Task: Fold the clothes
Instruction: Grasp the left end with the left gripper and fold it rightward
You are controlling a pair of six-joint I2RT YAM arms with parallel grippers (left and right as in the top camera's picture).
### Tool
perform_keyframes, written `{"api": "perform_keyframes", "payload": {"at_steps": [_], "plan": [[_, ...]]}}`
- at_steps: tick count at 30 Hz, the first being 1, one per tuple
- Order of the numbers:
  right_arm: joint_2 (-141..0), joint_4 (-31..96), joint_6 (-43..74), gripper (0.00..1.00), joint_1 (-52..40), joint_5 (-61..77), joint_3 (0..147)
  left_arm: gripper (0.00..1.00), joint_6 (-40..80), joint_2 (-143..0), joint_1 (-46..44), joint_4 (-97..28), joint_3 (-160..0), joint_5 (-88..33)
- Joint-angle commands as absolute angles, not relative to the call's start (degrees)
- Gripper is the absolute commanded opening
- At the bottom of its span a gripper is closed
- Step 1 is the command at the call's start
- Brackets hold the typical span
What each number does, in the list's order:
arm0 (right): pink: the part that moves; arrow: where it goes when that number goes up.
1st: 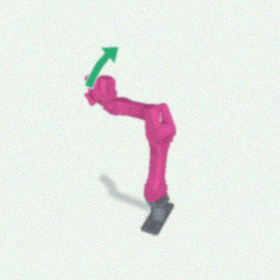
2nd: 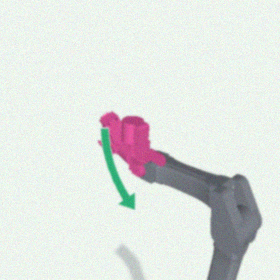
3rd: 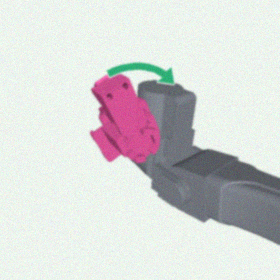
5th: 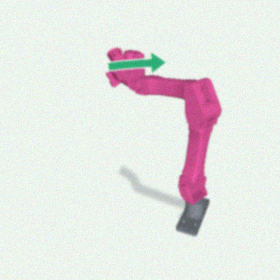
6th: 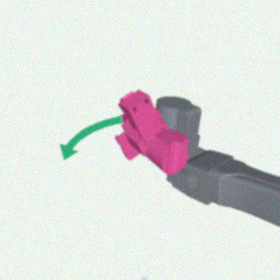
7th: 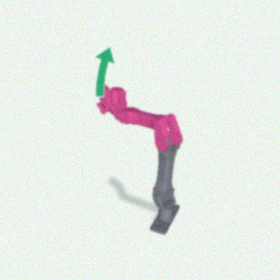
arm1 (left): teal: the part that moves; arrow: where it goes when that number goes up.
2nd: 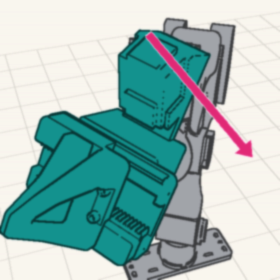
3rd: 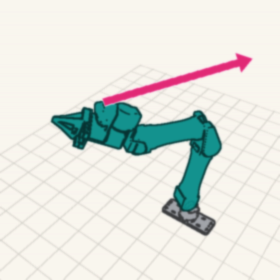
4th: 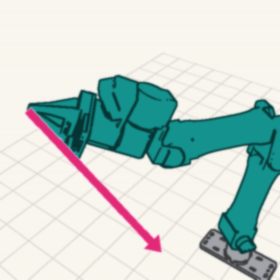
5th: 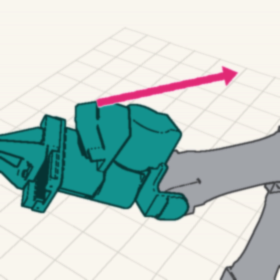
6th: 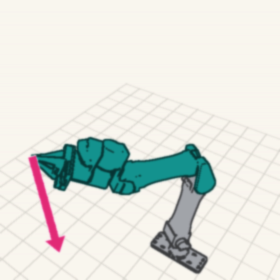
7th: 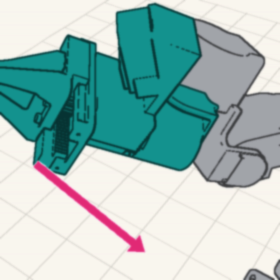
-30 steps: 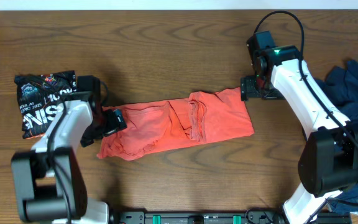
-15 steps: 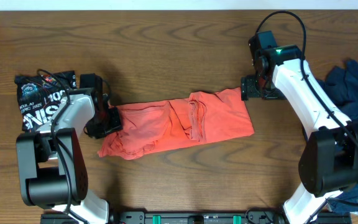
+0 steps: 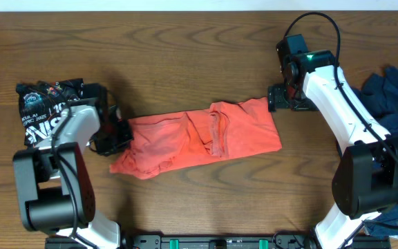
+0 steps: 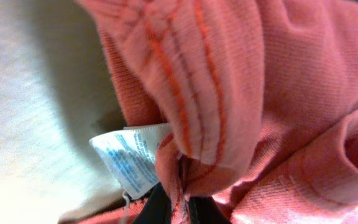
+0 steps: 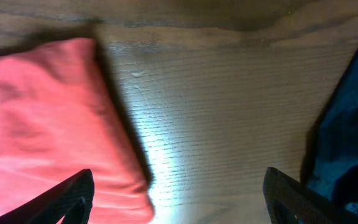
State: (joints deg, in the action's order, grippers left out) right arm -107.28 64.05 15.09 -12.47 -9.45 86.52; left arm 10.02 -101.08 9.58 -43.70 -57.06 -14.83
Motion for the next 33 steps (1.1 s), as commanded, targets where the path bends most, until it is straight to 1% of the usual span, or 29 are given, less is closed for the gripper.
{"api": "perform_keyframes", "payload": {"at_steps": [1,3,7,8,10,14,17,19,21,26,29,33], "plan": [[-106.06,64.14,15.77,0.85,-12.16,-9.65,87.31,0.06,9.43,-97.76,14.35,-45.65,-59.75,-11.51],[-106.06,64.16,15.73,0.85,-12.16,-9.65,87.31,0.06,9.47,-96.14,17.17,-47.11,-61.01,-9.52],[-106.06,64.14,15.59,0.84,-12.03,-9.65,87.31,0.06,9.52,-93.56,21.10,-50.43,-64.16,-9.58],[-106.06,64.16,15.59,0.85,-11.94,-9.67,87.31,0.06,9.58,-92.99,21.52,-51.64,-65.12,-10.13],[-106.06,64.18,15.18,0.85,-11.53,-9.65,87.31,0.07,9.69,-91.83,21.52,-54.46,-67.51,-13.06],[-106.06,64.18,13.47,0.85,-10.81,-9.63,87.31,0.06,10.79,-89.71,18.33,-59.88,-73.23,-24.69],[-106.06,64.14,13.06,0.85,-10.63,-9.63,87.31,0.06,13.56,-88.53,13.15,-60.01,-75.68,-32.38],[-106.06,64.12,12.99,0.85,-10.55,-9.63,87.31,0.06,16.51,-88.27,8.54,-58.83,-76.23,-33.85],[-106.06,64.16,12.56,0.85,-10.48,-9.63,87.31,0.06,20.58,-88.53,2.66,-57.06,-76.25,-33.87],[-106.06,64.18,11.90,0.85,-10.46,-9.61,87.31,0.06,24.36,-91.13,-10.98,-50.74,-76.25,-32.91],[-106.06,64.47,11.90,0.85,-10.44,-9.61,87.31,0.06,27.92,-93.84,-17.82,-47.68,-76.25,-27.92],[-106.06,65.41,11.66,0.85,-10.41,-9.61,87.31,0.06,29.56,-98.43,-24.29,-43.64,-76.25,-26.30]]}}
